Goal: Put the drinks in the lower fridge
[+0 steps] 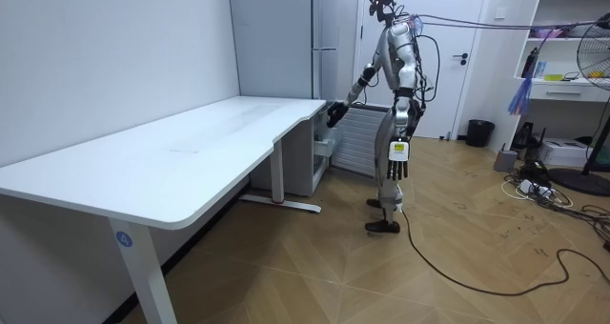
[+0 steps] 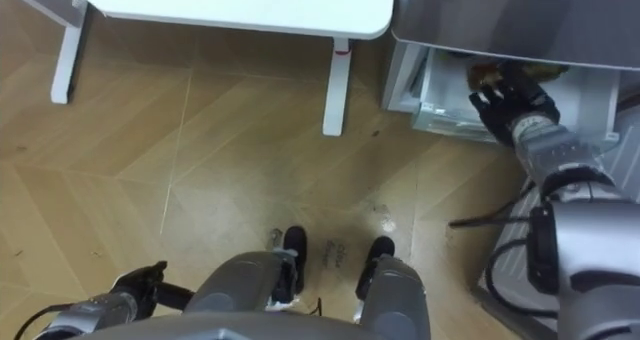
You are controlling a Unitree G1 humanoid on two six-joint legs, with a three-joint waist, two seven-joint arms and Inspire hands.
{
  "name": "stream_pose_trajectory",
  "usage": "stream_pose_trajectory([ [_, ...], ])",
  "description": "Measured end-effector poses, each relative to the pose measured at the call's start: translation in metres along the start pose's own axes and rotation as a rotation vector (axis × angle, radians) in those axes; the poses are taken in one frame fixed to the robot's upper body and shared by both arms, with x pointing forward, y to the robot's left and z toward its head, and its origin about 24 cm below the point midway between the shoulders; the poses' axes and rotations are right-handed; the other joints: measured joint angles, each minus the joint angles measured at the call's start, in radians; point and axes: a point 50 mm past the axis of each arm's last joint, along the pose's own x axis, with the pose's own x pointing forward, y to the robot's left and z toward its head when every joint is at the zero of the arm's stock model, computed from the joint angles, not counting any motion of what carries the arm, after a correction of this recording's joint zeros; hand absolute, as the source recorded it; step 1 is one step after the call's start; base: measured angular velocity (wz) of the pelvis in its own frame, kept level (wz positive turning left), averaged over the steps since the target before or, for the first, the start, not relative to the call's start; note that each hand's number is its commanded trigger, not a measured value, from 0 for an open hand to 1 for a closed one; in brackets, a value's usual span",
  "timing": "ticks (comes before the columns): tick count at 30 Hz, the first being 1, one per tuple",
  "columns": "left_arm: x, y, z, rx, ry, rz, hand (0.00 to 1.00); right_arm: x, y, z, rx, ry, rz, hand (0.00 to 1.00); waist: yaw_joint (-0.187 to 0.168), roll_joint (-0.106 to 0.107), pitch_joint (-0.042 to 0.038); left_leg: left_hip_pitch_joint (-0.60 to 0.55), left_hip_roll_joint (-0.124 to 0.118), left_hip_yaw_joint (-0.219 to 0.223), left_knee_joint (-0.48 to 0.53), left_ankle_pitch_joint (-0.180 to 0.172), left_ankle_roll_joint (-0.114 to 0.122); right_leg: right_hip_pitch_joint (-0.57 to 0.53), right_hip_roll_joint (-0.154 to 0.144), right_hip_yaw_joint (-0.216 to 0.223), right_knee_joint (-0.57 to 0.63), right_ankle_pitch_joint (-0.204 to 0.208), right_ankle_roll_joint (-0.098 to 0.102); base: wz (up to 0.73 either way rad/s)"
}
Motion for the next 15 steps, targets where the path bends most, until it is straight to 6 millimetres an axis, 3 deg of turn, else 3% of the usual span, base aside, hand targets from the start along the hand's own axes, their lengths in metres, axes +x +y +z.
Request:
stream_pose_trajectory([
  [1, 0.000, 0.001, -0.001, -0.006, 0.005, 0.003, 0.00, -0.001, -0.004, -0.001, -0.004, 0.002, -0.003, 0.00, 0.000, -0.003, -0.0020, 0.011, 0.003, 0.002, -0.005, -0.001, 0.000, 0.012, 0.003, 0.000, -0.007, 0.002, 0.000, -0.08],
  [4, -0.001, 0.004, -0.009, -0.037, 0.012, 0.018, 0.00, -0.010, -0.036, -0.009, -0.067, 0.030, -0.048, 0.00, -0.002, -0.014, -0.0186, 0.077, 0.016, 0.004, -0.028, -0.009, -0.004, 0.089, 0.024, -0.006, -0.060, 0.014, -0.002, -0.06],
  [6, -0.002, 0.004, -0.013, -0.037, 0.018, 0.021, 0.00, -0.018, -0.062, -0.017, -0.106, 0.058, -0.112, 0.00, 0.001, -0.016, -0.0334, 0.113, 0.028, 0.003, -0.026, -0.023, -0.009, 0.146, 0.041, -0.007, -0.099, 0.024, -0.002, -0.06],
  [9, -0.002, 0.004, -0.012, -0.036, 0.008, 0.028, 0.00, -0.026, -0.081, -0.023, -0.140, 0.079, -0.168, 0.00, -0.015, -0.012, -0.0369, 0.132, 0.035, 0.004, -0.022, -0.029, -0.012, 0.175, 0.051, -0.007, -0.116, 0.030, -0.003, -0.03],
  [15, -0.001, 0.002, -0.010, -0.066, -0.016, 0.027, 0.00, -0.028, -0.091, -0.041, -0.128, 0.086, -0.232, 0.00, -0.050, -0.003, -0.0324, 0.166, 0.040, 0.006, -0.029, -0.032, -0.016, 0.210, 0.060, -0.003, -0.134, 0.033, -0.005, -0.03],
])
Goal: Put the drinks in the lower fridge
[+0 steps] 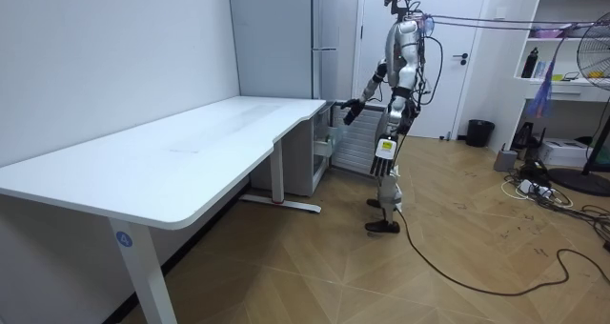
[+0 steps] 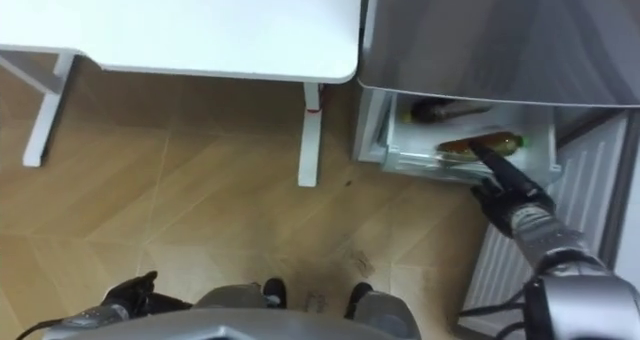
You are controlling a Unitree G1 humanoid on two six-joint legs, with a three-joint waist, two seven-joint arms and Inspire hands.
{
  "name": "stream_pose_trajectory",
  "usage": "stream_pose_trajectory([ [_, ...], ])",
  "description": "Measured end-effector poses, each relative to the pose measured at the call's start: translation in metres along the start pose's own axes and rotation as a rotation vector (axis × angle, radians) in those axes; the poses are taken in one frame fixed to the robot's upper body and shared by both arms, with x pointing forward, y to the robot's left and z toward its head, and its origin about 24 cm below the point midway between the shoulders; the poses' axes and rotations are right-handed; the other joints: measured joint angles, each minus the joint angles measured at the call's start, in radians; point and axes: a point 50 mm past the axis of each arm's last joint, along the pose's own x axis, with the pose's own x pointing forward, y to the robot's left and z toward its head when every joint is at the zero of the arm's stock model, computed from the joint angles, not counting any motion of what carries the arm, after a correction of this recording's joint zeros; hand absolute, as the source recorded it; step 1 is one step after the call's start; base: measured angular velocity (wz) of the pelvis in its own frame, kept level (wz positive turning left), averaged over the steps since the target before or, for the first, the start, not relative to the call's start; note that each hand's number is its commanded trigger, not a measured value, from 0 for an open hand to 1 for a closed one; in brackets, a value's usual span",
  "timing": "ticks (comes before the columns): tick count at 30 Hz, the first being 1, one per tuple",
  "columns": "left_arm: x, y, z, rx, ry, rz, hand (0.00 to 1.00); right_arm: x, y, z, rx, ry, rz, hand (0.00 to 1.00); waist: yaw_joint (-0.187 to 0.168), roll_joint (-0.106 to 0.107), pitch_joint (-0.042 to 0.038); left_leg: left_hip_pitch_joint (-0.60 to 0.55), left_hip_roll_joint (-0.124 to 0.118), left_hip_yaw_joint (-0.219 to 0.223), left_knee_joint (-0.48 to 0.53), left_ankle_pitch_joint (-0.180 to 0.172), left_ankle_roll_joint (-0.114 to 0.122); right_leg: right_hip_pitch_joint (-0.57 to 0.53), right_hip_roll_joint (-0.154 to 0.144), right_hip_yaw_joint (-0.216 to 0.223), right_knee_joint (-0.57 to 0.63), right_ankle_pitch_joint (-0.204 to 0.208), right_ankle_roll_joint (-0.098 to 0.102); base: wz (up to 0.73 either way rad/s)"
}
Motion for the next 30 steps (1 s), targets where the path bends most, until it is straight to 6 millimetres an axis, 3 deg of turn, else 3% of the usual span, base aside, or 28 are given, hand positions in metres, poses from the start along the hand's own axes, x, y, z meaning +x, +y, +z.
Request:
stream_pose_trajectory([
  [6, 0.001, -0.002, 0.004, -0.007, -0.010, -0.002, 0.00, -0.001, -0.010, -0.004, 0.076, -0.005, -0.089, 0.00, 0.000, 0.025, 0.0118, -0.034, -0.003, 0.004, 0.022, -0.006, 0.002, -0.044, -0.008, 0.006, 0.042, -0.006, -0.001, -0.03],
  [11, 0.002, -0.003, 0.009, -0.005, -0.019, 0.009, 0.00, 0.001, -0.003, -0.001, 0.168, -0.033, -0.111, 0.00, 0.006, 0.027, 0.0116, -0.114, -0.005, 0.024, 0.068, -0.012, 0.005, -0.152, -0.026, 0.022, 0.133, -0.030, -0.008, -0.08],
  [19, 0.002, 0.002, 0.008, 0.008, -0.001, 0.038, 0.00, 0.004, 0.013, 0.010, 0.318, -0.087, -0.091, 0.00, 0.029, 0.022, 0.0185, -0.340, 0.004, 0.024, 0.347, -0.115, 0.005, -0.377, -0.048, 0.058, 0.392, -0.132, -0.016, -0.02],
  [27, 0.002, 0.003, 0.010, 0.043, 0.012, 0.064, 0.00, 0.006, 0.056, 0.037, 0.393, -0.142, 0.038, 0.00, 0.034, 0.005, 0.0298, -0.643, 0.016, 0.017, 0.658, -0.210, 0.013, -0.674, -0.081, 0.078, 0.701, -0.221, -0.031, 0.03],
  [30, 0.003, 0.005, 0.016, 0.041, -0.011, 0.066, 0.00, 0.004, 0.072, 0.052, 0.407, -0.177, 0.106, 0.00, 0.032, 0.000, 0.0298, -0.741, 0.020, 0.006, 0.758, -0.241, 0.010, -0.762, -0.091, 0.075, 0.792, -0.248, -0.035, 0.06],
])
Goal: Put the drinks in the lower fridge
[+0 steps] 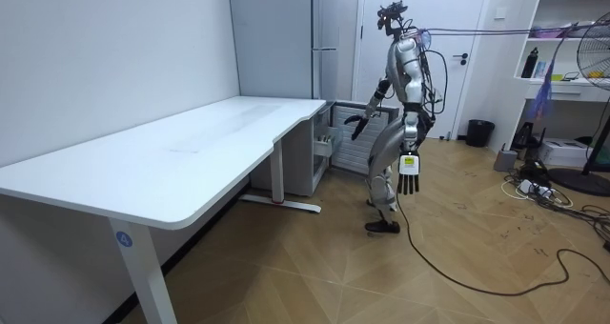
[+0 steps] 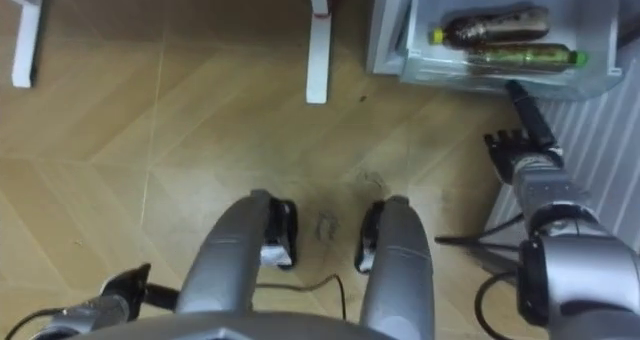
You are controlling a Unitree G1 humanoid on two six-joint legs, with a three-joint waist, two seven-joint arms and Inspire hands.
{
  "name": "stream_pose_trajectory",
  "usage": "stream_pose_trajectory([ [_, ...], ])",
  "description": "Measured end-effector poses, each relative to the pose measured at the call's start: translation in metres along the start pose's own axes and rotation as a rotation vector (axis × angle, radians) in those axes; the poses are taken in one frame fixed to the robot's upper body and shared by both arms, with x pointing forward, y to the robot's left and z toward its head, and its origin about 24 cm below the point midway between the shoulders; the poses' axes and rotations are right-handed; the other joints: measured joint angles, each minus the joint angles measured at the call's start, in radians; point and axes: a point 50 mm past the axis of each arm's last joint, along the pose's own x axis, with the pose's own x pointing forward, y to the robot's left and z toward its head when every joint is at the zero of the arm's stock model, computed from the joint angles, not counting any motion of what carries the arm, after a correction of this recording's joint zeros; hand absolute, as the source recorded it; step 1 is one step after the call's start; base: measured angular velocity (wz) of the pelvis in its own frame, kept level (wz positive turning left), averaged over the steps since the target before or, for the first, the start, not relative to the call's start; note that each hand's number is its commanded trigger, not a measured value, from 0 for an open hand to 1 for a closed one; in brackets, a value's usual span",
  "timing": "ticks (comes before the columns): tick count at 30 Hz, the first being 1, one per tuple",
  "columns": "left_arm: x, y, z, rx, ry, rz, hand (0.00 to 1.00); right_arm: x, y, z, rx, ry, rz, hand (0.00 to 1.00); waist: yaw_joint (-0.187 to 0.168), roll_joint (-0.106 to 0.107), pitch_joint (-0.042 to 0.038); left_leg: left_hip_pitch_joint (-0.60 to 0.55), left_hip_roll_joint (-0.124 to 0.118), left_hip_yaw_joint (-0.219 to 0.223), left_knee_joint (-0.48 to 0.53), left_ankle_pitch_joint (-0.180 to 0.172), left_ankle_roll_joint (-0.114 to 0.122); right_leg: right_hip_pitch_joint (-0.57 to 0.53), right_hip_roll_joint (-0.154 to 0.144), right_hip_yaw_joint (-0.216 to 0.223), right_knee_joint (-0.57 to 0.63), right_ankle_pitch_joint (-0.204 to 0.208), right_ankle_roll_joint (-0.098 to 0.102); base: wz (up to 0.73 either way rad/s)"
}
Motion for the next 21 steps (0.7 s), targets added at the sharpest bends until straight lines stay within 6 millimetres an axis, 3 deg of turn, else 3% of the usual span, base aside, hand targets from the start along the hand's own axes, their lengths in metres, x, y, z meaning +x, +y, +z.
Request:
stream_pose_trajectory([
  [4, 0.000, 0.002, 0.002, -0.013, -0.013, 0.013, 0.00, 0.000, 0.018, 0.013, 0.024, -0.038, 0.062, 0.00, 0.008, -0.005, 0.0011, -0.082, 0.000, -0.006, 0.096, -0.028, 0.004, -0.076, -0.010, 0.006, 0.089, -0.027, 0.003, 0.03],
  [11, -0.002, 0.002, 0.018, -0.004, -0.086, 0.010, 0.00, -0.002, 0.051, 0.024, 0.032, -0.080, 0.178, 0.00, 0.017, -0.016, 0.0018, -0.195, -0.028, -0.010, 0.206, -0.047, 0.019, -0.185, -0.059, 0.011, 0.220, -0.075, 0.004, 0.16],
  [14, -0.002, 0.002, 0.017, -0.006, -0.083, 0.009, 0.00, -0.002, 0.052, 0.027, 0.033, -0.094, 0.182, 0.00, 0.019, -0.018, 0.0014, -0.219, -0.039, -0.015, 0.222, -0.048, 0.020, -0.204, -0.070, 0.010, 0.241, -0.081, 0.004, 0.11],
  [21, -0.004, 0.002, 0.015, -0.025, -0.094, -0.007, 0.00, -0.003, 0.056, 0.035, 0.026, -0.114, 0.198, 0.00, 0.024, -0.018, 0.0012, -0.272, -0.039, -0.014, 0.269, -0.053, 0.028, -0.255, -0.077, 0.022, 0.283, -0.087, 0.008, 0.01],
])
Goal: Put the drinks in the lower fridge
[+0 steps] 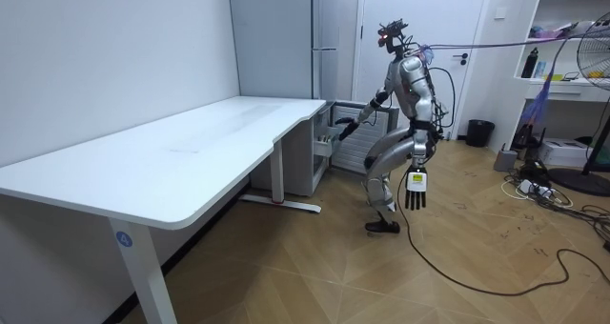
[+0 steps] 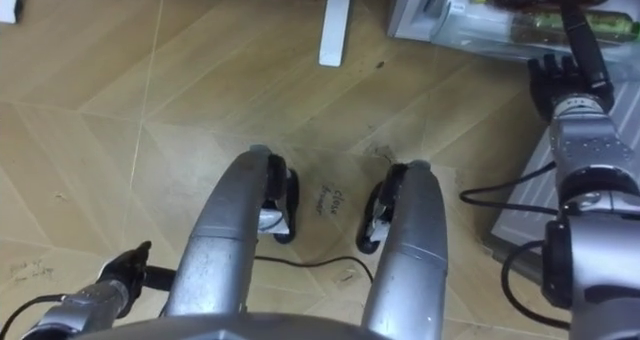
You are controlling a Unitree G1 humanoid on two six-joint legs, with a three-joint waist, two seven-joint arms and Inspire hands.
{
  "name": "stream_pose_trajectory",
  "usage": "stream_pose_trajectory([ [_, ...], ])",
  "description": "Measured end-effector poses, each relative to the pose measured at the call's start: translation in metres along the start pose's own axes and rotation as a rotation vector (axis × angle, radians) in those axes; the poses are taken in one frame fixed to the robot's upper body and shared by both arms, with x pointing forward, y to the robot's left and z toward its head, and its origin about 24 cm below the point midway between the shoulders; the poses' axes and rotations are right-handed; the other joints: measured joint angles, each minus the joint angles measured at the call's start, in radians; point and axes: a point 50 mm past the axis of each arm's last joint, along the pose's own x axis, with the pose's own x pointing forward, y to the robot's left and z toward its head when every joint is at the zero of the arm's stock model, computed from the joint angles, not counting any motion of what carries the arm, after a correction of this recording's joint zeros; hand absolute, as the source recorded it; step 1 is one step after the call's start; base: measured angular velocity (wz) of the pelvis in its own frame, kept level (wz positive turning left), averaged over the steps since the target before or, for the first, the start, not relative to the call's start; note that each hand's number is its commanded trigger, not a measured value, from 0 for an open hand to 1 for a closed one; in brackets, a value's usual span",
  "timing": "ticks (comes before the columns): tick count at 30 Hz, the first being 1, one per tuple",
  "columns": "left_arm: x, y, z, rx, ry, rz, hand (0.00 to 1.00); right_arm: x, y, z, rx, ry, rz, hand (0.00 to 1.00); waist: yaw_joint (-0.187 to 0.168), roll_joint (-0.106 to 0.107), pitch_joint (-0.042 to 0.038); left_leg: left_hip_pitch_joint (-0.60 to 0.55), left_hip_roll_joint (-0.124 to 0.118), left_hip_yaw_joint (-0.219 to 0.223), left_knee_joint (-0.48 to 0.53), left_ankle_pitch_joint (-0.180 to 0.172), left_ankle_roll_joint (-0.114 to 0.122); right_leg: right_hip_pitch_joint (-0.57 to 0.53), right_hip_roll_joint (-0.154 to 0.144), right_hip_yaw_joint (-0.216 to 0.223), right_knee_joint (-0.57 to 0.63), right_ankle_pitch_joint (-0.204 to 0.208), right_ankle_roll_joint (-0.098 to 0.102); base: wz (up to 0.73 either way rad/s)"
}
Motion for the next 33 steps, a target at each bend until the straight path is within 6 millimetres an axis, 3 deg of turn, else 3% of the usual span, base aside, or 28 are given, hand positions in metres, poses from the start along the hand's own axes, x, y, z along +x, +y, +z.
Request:
stream_pose_trajectory([
  [7, -0.006, -0.002, -0.015, -0.059, 0.000, -0.012, 0.00, 0.000, 0.002, 0.001, -0.006, -0.006, 0.004, 0.00, 0.001, -0.004, 0.0026, -0.006, -0.003, 0.007, 0.010, -0.001, 0.000, -0.012, -0.013, 0.009, 0.021, -0.002, -0.001, 0.02],
  [9, -0.009, 0.001, -0.020, -0.053, 0.001, -0.006, 0.00, 0.001, 0.005, 0.001, -0.013, -0.004, 0.008, 0.00, 0.000, -0.014, 0.0070, -0.012, -0.004, 0.008, 0.010, 0.001, -0.002, -0.023, -0.016, 0.017, 0.028, -0.004, -0.001, 0.00],
  [14, -0.010, 0.011, -0.022, -0.041, -0.003, 0.025, 0.00, 0.001, 0.007, 0.003, -0.013, -0.006, -0.022, 0.00, -0.002, -0.021, 0.0062, -0.014, -0.005, 0.014, 0.009, 0.004, -0.008, -0.022, -0.036, 0.007, 0.032, -0.006, -0.006, 0.07],
  [17, -0.011, 0.018, -0.022, -0.033, -0.014, 0.044, 0.00, 0.002, 0.007, 0.005, -0.009, -0.008, -0.056, 0.00, -0.002, -0.035, 0.0051, -0.015, -0.021, 0.011, 0.007, 0.006, -0.009, -0.022, -0.065, -0.001, 0.042, -0.013, -0.012, 0.13],
  [23, -0.019, 0.023, -0.046, -0.048, 0.022, 0.077, 0.00, 0.003, 0.016, 0.008, 0.029, -0.021, -0.127, 0.00, -0.002, -0.049, 0.0057, -0.020, -0.038, 0.002, 0.009, 0.007, -0.003, -0.021, -0.085, -0.008, 0.045, -0.019, -0.005, 0.07],
  [26, -0.022, 0.024, -0.054, -0.054, 0.036, 0.086, 0.00, 0.002, 0.027, 0.009, 0.035, -0.039, -0.127, 0.00, -0.001, -0.049, 0.0061, -0.021, -0.039, 0.003, 0.010, 0.005, 0.000, -0.022, -0.085, -0.006, 0.047, -0.021, -0.003, 0.00],
  [33, -0.025, 0.029, -0.053, -0.079, 0.001, 0.128, 0.00, -0.002, 0.077, 0.019, 0.054, -0.090, -0.016, 0.00, 0.004, -0.041, 0.0048, -0.019, -0.053, -0.024, 0.018, 0.006, -0.007, -0.005, -0.093, -0.027, 0.068, -0.048, -0.004, 0.13],
])
